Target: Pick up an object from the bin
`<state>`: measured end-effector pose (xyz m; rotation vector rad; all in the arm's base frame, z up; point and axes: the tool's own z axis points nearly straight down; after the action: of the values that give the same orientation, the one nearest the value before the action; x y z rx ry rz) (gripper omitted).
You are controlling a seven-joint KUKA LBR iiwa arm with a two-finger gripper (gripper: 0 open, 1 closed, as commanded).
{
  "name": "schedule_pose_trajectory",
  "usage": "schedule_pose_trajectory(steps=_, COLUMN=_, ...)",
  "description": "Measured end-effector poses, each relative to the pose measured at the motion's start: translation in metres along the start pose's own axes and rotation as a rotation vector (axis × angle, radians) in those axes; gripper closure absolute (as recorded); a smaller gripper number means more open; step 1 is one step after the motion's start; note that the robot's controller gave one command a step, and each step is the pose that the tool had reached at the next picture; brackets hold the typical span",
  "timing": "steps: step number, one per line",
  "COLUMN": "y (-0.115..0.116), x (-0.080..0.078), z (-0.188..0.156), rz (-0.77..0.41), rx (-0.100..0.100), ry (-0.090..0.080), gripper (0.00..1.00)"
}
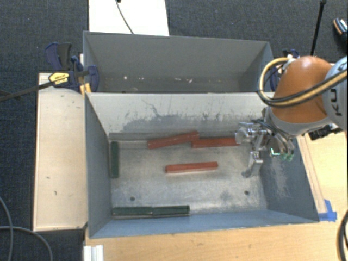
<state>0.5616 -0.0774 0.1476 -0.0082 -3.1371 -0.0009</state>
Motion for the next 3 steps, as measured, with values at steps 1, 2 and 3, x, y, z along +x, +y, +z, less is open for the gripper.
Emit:
schedule_pose_trajectory(steps=1, y=0.062, x=0.010, z=0.081, rz=0.008, rx=-0.004, ry=0.001, gripper=0.00)
schedule_pose_trajectory(steps=2, y=0.058, x=0.008, z=0.077, rz=0.009, rx=0.000, ry=-0.007, gripper=1.00)
schedule_pose_trajectory(steps=3, y=0.108, x=0.040, z=-0.046, rz=-0.033, rx=-0.002, ry=-0.015, gripper=1.00)
